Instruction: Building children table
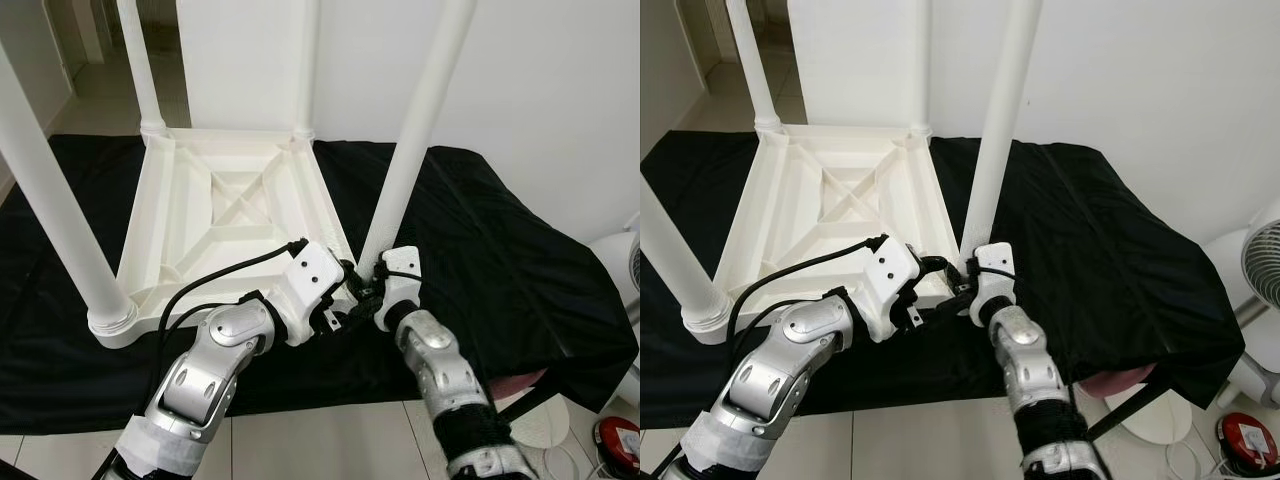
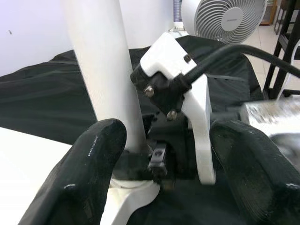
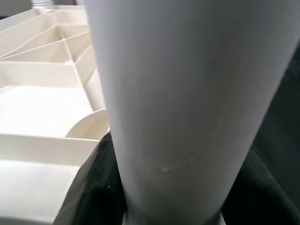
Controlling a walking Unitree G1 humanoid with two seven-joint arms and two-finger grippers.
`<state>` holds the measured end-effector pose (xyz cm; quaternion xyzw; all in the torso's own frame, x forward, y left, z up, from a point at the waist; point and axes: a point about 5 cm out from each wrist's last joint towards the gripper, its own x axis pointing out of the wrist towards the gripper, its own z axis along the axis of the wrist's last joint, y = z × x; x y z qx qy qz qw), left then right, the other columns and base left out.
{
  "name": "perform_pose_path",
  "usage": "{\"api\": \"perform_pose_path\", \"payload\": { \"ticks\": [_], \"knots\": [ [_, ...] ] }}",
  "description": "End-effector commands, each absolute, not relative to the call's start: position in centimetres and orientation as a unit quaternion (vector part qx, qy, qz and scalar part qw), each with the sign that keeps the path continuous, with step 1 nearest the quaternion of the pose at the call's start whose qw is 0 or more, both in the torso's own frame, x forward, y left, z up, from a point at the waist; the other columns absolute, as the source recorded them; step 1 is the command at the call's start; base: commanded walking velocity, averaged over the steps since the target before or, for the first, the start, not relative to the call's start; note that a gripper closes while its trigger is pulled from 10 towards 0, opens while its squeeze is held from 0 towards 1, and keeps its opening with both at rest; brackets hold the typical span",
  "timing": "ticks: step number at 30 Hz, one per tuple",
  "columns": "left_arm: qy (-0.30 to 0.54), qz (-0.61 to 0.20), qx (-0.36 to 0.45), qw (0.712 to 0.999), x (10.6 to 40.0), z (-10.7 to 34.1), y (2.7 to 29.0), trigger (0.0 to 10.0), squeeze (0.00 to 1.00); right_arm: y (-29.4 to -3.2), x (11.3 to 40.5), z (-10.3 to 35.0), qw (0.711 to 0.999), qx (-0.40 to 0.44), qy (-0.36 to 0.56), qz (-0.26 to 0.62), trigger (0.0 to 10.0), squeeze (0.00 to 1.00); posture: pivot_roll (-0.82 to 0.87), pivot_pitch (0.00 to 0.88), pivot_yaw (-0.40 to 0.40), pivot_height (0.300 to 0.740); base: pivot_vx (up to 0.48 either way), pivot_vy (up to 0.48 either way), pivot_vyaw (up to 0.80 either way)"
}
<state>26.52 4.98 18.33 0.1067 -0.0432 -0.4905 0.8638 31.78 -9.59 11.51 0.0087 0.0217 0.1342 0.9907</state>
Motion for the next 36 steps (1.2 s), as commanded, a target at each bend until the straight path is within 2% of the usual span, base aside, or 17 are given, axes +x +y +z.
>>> {"api": "perform_pose_path", "payload": {
  "ticks": [1,5,6,8,9,12,13,21,29,32,33,34,36],
  "knots": [
    [-0.04,-0.473,0.102,0.874,26.6,18.1,4.8,10.0,0.0,-9.4,31.4,10.1,0.991,-0.01,0.06,0.116,0.0,0.0,-0.01,0.0,-0.096,0.74,0.0,0.0,0.0],
    [-0.041,-0.471,0.1,0.876,26.7,18.1,4.8,10.0,0.0,-8.8,31.2,10.2,0.992,0.002,0.055,0.109,0.0,0.0,-0.01,0.0,-0.096,0.74,0.0,0.0,0.0],
    [-0.041,-0.47,0.099,0.876,26.7,18.1,4.8,10.0,0.0,-8.8,31.0,10.3,0.993,0.004,0.052,0.107,2.0,0.0,-0.01,0.0,-0.096,0.74,0.0,0.0,0.0],
    [-0.041,-0.469,0.099,0.877,26.7,18.2,4.8,10.0,0.0,-8.8,30.9,10.3,0.993,0.004,0.05,0.105,2.0,0.0,-0.01,0.0,-0.096,0.74,0.0,0.0,0.0],
    [-0.041,-0.469,0.099,0.877,26.8,18.1,4.9,10.0,0.0,-9.1,30.8,10.3,0.994,-0.001,0.05,0.097,10.0,0.0,-0.01,0.0,-0.094,0.74,0.0,0.0,0.0],
    [-0.041,-0.468,0.1,0.877,26.8,18.1,4.9,10.0,0.0,-9.4,30.6,10.3,0.994,0.003,0.054,0.094,10.0,0.0,-0.01,0.0,-0.092,0.74,0.0,0.0,0.0],
    [-0.042,-0.466,0.099,0.878,26.9,18.1,4.9,10.0,0.0,-9.7,30.5,10.4,0.994,0.007,0.05,0.099,10.0,1.0,-0.01,0.0,-0.092,0.74,0.0,0.0,0.0],
    [-0.041,-0.452,0.078,0.887,26.9,18.0,4.9,10.0,0.0,-10.6,29.6,11.0,0.995,-0.001,0.026,0.099,10.0,1.0,-0.02,0.0,-0.095,0.74,0.0,0.0,0.0],
    [-0.035,-0.359,0.05,0.931,28.0,18.1,6.7,10.0,0.0,-12.5,28.0,12.3,0.996,-0.009,-0.038,0.075,10.0,1.0,-0.01,0.0,-0.102,0.74,0.0,0.0,0.0],
    [-0.033,-0.349,0.047,0.935,28.1,18.1,7.1,10.0,0.0,-12.7,27.9,12.4,0.996,-0.01,-0.041,0.072,10.0,1.0,-0.01,0.0,-0.102,0.74,0.0,0.0,0.0],
    [-0.028,-0.333,0.037,0.942,28.1,18.1,7.9,10.0,0.0,-13.2,27.6,12.5,0.997,-0.012,-0.045,0.069,10.0,0.72,-0.02,0.0,-0.098,0.74,0.0,0.0,0.0],
    [-0.028,-0.333,0.037,0.942,28.1,18.1,7.9,10.0,0.0,-13.2,27.6,12.5,0.997,-0.012,-0.045,0.069,10.0,0.72,-0.02,0.0,-0.098,0.74,0.0,0.0,0.0],
    [-0.03,-0.324,0.022,0.946,28.1,18.2,8.5,10.0,0.0,-13.5,27.3,12.6,0.996,-0.011,-0.047,0.07,10.0,0.41,-0.02,0.0,-0.098,0.74,0.0,0.0,0.0]
  ]
}}
